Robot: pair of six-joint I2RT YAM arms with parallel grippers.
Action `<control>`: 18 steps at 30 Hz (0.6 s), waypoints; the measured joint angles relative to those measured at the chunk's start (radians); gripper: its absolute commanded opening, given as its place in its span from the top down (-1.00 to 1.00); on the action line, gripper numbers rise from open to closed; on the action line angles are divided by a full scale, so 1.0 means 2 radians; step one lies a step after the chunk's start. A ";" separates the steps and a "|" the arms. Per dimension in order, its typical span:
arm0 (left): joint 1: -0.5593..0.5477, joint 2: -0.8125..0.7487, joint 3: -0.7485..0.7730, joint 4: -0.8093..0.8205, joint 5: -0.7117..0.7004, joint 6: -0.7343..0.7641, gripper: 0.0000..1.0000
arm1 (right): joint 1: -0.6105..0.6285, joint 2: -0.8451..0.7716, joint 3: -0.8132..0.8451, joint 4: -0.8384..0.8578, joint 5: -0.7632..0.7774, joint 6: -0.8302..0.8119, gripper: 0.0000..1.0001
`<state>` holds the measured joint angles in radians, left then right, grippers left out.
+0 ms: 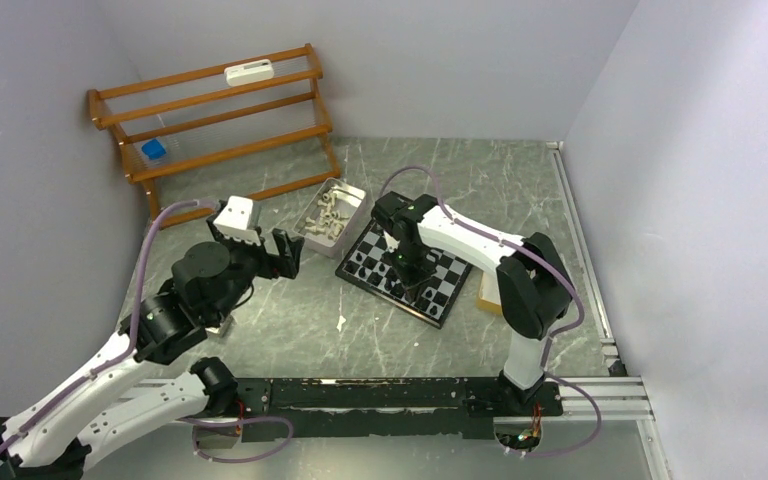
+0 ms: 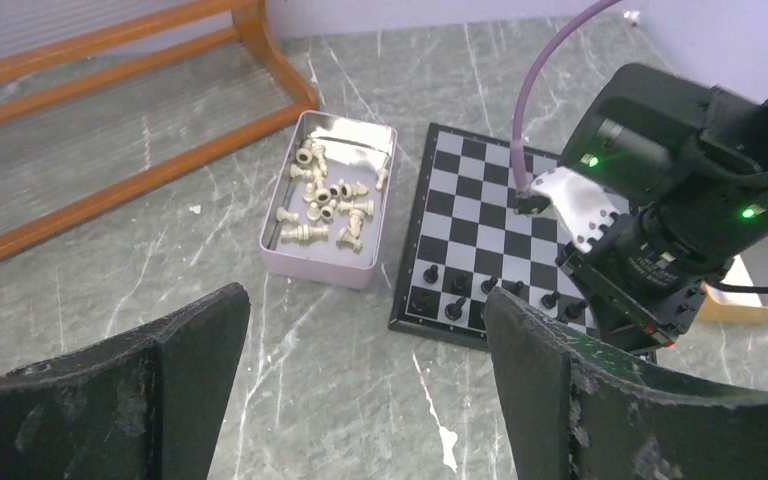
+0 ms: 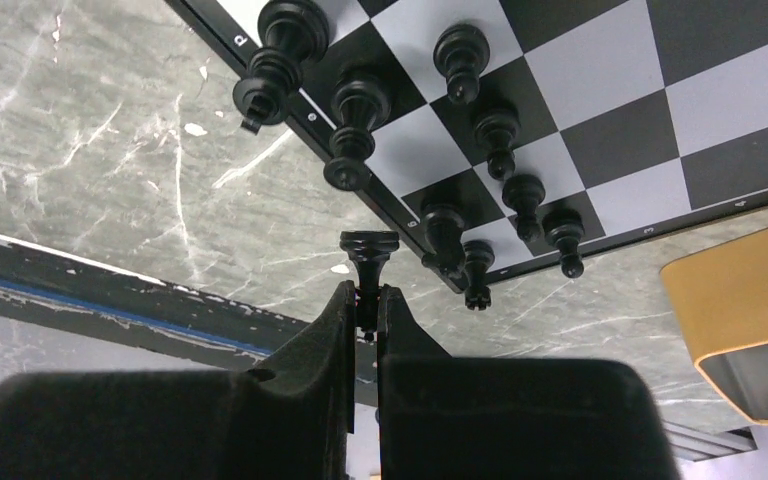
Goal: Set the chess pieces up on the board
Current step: Place the chess piece on the chessboard.
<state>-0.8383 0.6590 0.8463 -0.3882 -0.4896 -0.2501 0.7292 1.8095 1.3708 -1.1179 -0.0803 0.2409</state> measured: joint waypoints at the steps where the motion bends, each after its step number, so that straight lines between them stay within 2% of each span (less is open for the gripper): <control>1: 0.000 -0.004 -0.002 0.002 -0.002 0.000 -0.83 | 0.000 0.005 0.004 -0.002 0.003 0.000 1.00; 10: 0.000 -0.013 -0.005 0.008 -0.006 0.000 -0.83 | 0.001 0.041 0.021 -0.009 0.018 -0.004 0.99; 18: 0.000 -0.012 -0.005 0.008 -0.008 0.000 -0.83 | 0.001 0.057 0.021 -0.009 0.026 -0.009 0.89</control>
<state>-0.8383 0.6353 0.8364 -0.3714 -0.5060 -0.2493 0.7307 1.9240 1.4132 -1.1362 -0.0288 0.2222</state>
